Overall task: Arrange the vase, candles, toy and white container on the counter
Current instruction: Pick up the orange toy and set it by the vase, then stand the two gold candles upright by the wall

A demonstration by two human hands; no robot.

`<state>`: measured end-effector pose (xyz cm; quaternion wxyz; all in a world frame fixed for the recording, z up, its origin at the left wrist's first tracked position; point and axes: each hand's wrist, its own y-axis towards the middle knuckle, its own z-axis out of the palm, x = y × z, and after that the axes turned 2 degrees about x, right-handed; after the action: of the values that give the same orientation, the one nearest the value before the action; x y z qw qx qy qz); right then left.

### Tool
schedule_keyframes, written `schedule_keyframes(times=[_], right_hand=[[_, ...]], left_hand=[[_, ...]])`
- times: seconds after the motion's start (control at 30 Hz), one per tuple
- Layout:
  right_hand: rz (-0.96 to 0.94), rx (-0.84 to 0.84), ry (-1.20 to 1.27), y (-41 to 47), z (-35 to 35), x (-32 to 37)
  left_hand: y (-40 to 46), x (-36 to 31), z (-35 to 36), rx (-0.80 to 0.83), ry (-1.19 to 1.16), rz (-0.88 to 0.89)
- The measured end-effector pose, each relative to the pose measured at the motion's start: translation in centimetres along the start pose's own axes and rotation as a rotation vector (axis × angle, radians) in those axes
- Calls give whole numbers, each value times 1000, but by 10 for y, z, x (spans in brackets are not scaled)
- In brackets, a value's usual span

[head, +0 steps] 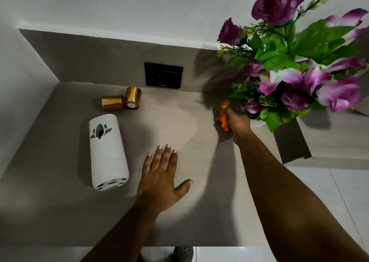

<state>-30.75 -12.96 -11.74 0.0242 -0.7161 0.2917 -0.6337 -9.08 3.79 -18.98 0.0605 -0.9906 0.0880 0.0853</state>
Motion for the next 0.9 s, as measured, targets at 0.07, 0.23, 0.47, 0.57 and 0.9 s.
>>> schedule_keyframes(times=[0.07, 0.23, 0.47, 0.57, 0.9], right_hand=[[-51, -83, -32, -9, 0, -1], [-289, -206, -371, -68, 16, -16], [-247, -257, -786, -98, 64, 30], [-353, -151, -809, -89, 87, 33], [-179, 264, -657, -68, 248, 46]], left_hand=[[0, -1, -1, 3, -15, -2], [1, -6, -19, 120, 4, -11], [46, 27, -131, -59, -157, -117], [61, 73, -164, -229, -241, -275], [125, 207, -141, 82, -820, -861]])
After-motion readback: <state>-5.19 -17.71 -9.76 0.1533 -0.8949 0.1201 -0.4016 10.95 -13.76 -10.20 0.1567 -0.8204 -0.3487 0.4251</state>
